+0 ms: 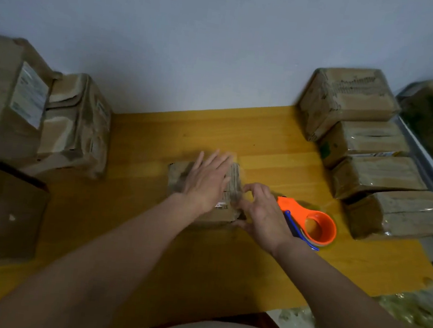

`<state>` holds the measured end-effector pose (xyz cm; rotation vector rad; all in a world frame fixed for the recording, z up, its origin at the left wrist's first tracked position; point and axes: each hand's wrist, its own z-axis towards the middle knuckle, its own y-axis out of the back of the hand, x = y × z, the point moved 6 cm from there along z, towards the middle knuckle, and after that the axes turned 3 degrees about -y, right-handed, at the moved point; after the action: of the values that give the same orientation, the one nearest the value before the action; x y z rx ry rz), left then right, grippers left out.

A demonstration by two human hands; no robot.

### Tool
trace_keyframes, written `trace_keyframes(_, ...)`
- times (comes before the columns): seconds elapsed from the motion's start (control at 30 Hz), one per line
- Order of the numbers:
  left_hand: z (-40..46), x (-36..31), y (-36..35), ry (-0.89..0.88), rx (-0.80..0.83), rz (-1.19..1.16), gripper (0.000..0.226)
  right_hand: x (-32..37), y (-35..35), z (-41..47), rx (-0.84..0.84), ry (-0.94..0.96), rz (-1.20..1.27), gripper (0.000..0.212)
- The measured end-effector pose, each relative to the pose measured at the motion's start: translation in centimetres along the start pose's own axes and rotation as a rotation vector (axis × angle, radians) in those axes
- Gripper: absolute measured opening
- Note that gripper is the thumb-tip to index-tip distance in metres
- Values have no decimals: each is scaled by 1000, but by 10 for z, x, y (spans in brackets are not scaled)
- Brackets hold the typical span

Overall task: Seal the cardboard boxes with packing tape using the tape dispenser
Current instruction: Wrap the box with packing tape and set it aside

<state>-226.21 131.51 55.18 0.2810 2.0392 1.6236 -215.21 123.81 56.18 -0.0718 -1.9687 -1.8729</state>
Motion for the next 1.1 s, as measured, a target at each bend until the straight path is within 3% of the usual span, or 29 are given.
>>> trace_keyframes(0.1,31,-6,3,-18,105,-38,42,3,5,1,-12,-4,4,45)
trace_keyframes(0.2,46,3,7,77,106,-163,33,4,6,1,-15,-16,-2,45)
trace_keyframes(0.3,54,13,3,164,225,-345,35,4,3,0,-2,-45,4,45)
trace_keyframes(0.53,67,23,-13,273,621,-36,70,0,-6,4,20,-27,-56,38)
trace_keyframes(0.6,65,23,-10,258,475,56,69,-1,-10,3,33,-19,-61,42)
trace_keyframes(0.67,53,20,-5,162,164,4,64,-7,-15,0,82,-9,-26,53)
trace_keyframes(0.73,35,14,-6,23,41,-111,79,-18,-10,-3,82,-54,172,58)
trace_keyframes(0.87,14,9,-21,-62,267,3,144,-41,16,7,-145,-280,550,42)
trace_keyframes(0.93,11,7,-26,-63,297,84,154,-39,15,24,-162,-354,673,37)
trace_keyframes(1.1,12,5,-28,-47,351,114,156,-14,-21,46,80,-453,873,48)
